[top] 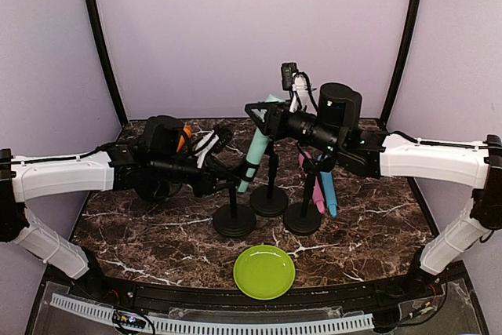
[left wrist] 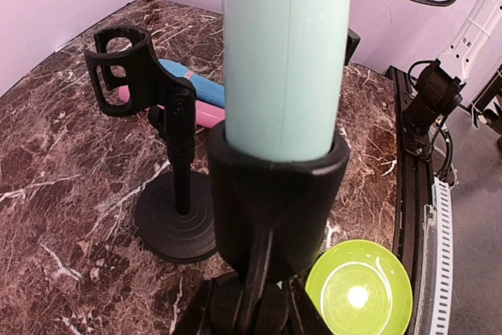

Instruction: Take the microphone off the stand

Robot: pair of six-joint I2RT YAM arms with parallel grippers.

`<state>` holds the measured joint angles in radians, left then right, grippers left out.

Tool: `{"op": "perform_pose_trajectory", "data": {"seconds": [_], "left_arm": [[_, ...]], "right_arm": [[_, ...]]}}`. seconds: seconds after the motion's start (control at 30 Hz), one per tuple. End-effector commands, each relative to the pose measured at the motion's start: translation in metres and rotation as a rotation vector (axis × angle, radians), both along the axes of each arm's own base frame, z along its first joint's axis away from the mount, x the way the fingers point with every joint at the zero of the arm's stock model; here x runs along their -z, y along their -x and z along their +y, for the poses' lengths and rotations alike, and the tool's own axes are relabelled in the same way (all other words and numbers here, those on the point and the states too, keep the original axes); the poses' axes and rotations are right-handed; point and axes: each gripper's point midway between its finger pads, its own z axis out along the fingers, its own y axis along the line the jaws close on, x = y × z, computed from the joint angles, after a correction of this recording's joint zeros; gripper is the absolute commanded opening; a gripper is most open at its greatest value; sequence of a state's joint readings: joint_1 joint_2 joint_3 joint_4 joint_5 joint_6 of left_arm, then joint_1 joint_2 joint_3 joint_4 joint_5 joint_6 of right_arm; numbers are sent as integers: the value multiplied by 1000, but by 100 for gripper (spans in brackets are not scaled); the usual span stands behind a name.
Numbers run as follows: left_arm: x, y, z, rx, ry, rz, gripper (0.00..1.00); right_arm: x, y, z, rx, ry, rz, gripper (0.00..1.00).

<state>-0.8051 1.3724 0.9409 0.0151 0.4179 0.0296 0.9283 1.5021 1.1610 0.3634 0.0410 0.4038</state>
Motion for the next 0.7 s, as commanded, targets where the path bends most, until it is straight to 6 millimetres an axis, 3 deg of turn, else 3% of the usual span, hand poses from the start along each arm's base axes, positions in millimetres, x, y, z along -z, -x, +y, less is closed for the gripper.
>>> {"op": "perform_pose_trajectory", "data": {"seconds": [0.0, 0.13, 0.37, 0.67], "left_arm": [[-50, 11, -7, 80, 135, -129, 0], [-49, 14, -8, 99, 138, -133, 0], [-44, 18, -12, 138, 136, -118, 0], [-41, 14, -11, 122, 130, -130, 0]], "right_arm": [[-12, -9, -12, -1, -36, -66, 8], [-20, 3, -14, -109, -60, -116, 0], [-32, 31, -18, -308, -110, -194, 0], [-34, 25, -24, -287, -127, -184, 0]]}}
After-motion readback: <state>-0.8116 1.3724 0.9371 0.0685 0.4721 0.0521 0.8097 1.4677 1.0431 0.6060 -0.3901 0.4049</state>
